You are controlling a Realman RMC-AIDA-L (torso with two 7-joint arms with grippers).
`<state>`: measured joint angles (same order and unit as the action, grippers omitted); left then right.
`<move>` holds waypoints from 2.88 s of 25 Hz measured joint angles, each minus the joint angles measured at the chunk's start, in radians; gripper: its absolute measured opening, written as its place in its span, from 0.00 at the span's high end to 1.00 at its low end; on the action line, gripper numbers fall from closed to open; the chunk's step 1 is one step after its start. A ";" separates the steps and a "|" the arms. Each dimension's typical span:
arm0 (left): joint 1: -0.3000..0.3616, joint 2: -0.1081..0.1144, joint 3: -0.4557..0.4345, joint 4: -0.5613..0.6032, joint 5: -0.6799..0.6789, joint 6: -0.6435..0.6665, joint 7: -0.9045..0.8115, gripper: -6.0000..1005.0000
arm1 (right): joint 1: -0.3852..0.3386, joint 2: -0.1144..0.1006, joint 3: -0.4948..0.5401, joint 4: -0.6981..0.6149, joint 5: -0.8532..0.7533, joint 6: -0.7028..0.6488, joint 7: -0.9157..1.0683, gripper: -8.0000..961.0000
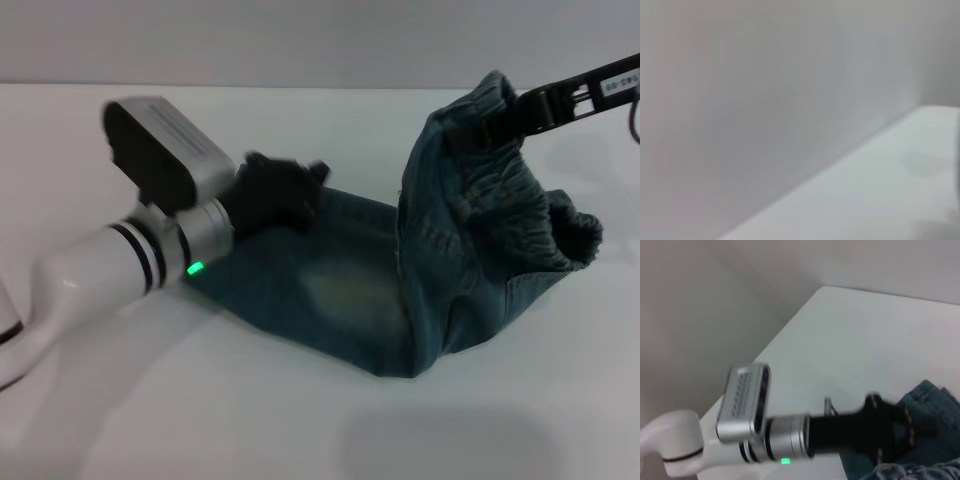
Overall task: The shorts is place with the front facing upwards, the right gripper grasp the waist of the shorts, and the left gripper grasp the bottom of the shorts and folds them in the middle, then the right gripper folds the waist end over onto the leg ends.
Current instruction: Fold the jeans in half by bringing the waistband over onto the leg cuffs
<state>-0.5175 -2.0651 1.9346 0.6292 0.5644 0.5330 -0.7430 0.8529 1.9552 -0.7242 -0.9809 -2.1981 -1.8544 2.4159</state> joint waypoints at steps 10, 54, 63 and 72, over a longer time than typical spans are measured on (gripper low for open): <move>0.020 0.000 -0.270 -0.005 -0.008 0.004 0.027 0.97 | 0.042 0.009 -0.031 0.085 0.000 0.068 -0.031 0.93; 0.067 0.002 -0.658 -0.235 -0.040 0.232 0.190 0.97 | 0.256 0.119 -0.282 0.367 0.061 0.498 -0.273 0.53; 0.061 0.004 -0.658 -0.241 -0.039 0.233 0.191 0.97 | 0.235 0.106 -0.299 0.330 -0.007 0.270 -0.242 0.43; 0.057 0.002 -0.660 -0.242 -0.040 0.232 0.190 0.97 | 0.200 0.105 -0.303 0.299 -0.137 0.072 -0.211 0.43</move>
<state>-0.4601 -2.0631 1.2747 0.3869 0.5245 0.7653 -0.5525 1.0527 2.0601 -1.0270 -0.6815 -2.3355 -1.7827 2.2053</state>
